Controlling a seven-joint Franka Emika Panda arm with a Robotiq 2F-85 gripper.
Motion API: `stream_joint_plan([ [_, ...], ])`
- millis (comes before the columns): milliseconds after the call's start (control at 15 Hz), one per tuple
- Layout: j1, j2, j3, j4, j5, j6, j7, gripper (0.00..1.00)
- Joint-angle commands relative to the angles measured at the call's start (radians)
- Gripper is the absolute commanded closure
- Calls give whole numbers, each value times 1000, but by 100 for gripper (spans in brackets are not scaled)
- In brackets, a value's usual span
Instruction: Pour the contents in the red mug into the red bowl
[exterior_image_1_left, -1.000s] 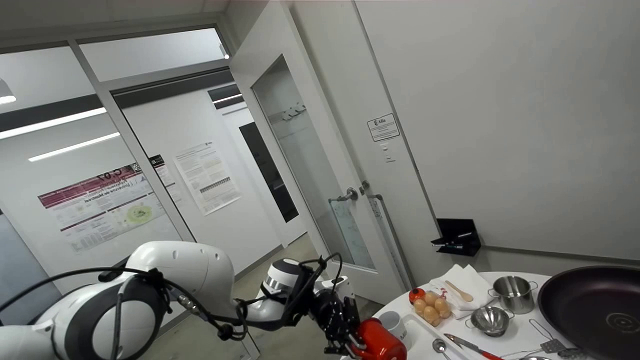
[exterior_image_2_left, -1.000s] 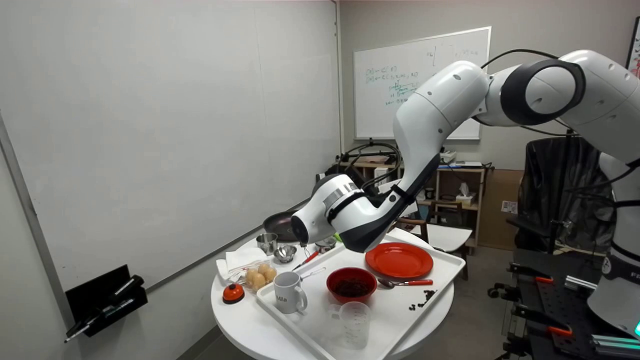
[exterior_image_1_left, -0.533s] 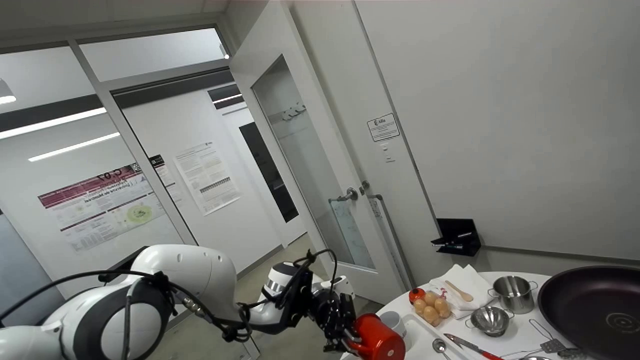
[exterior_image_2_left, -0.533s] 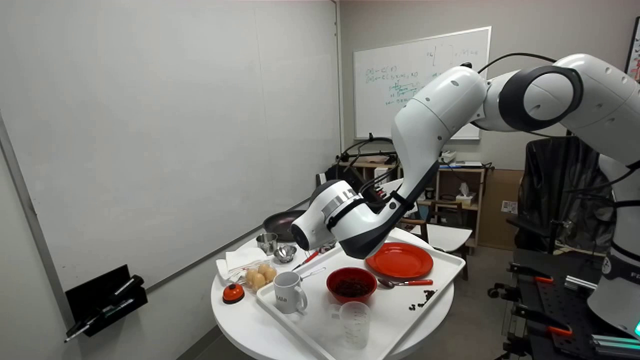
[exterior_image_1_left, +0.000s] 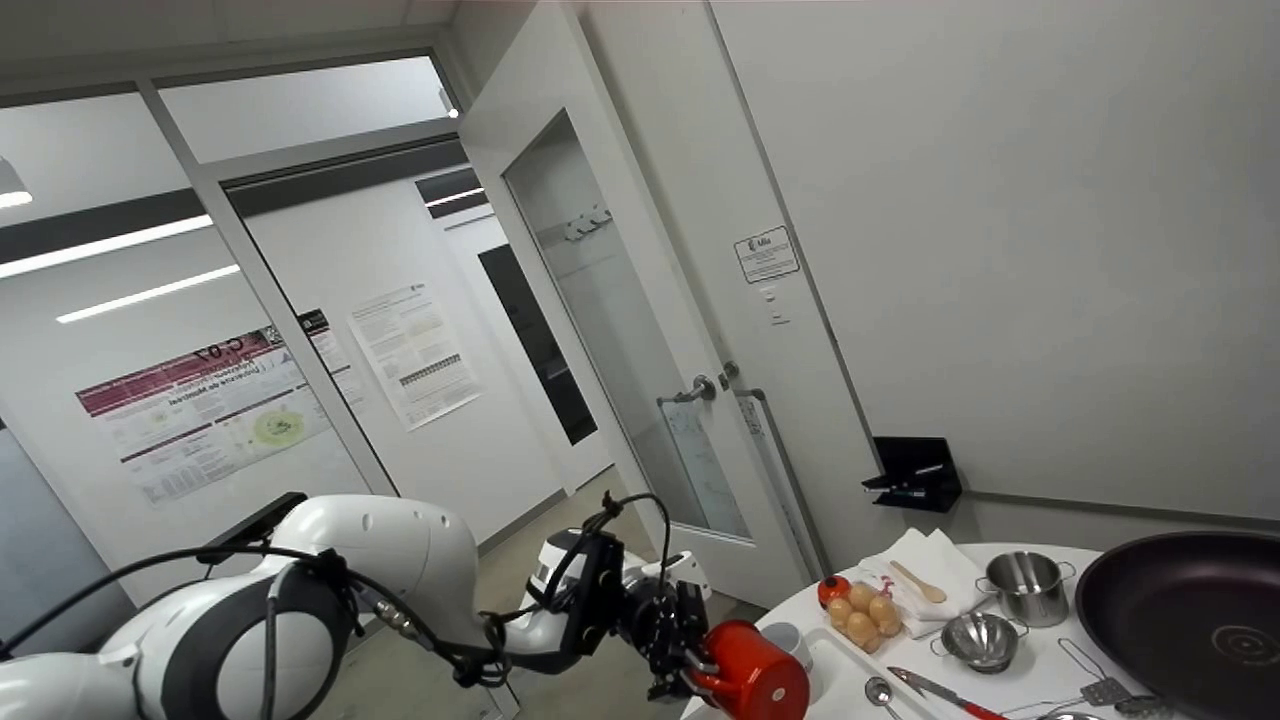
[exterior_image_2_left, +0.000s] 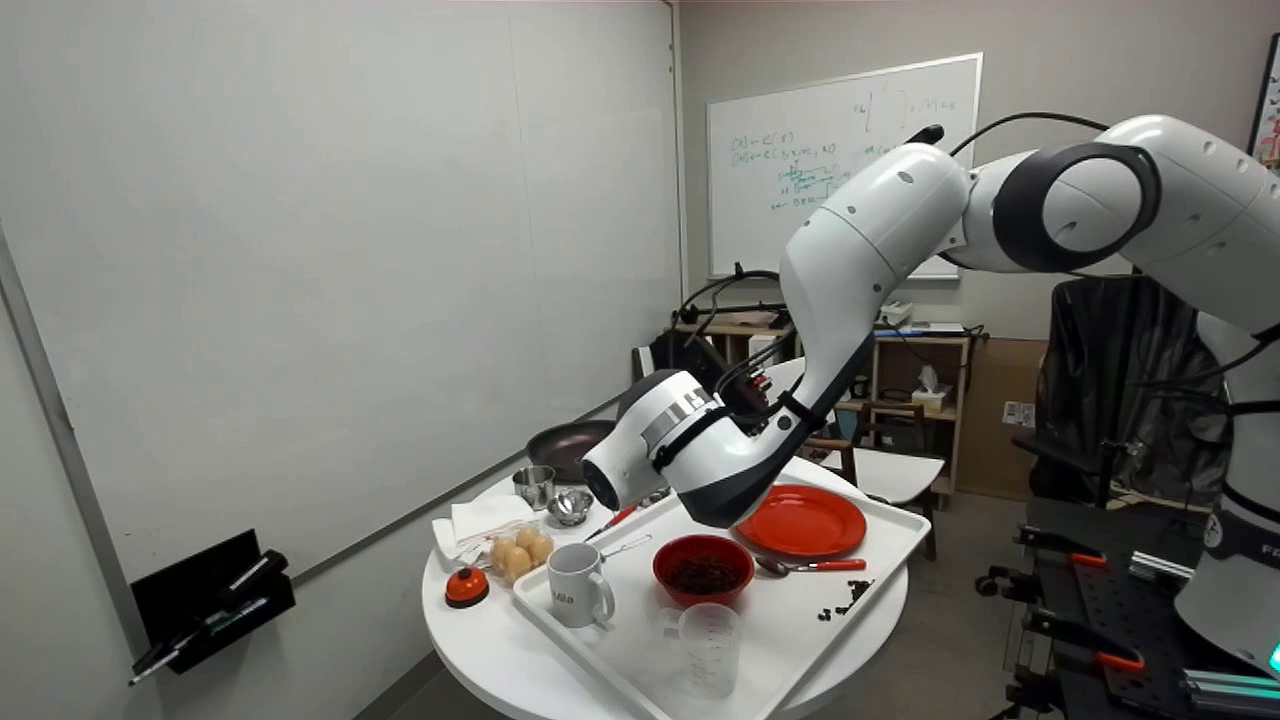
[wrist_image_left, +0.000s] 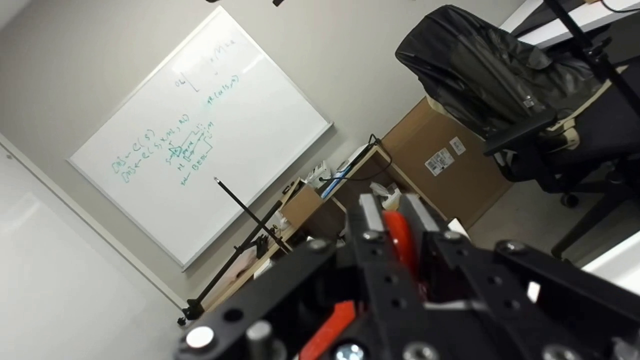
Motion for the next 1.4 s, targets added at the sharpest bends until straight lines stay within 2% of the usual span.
stream_joint_plan([
  [0, 16, 47, -5, 52, -60, -73, -3, 96],
  [1067, 30, 110, -3, 84, -178, -171, -19, 96],
  [1133, 24, 107, 4, 83, -176, -166, -31, 96],
  [1333, -31, 27, 74, 11, -148, 5, -92, 96],
])
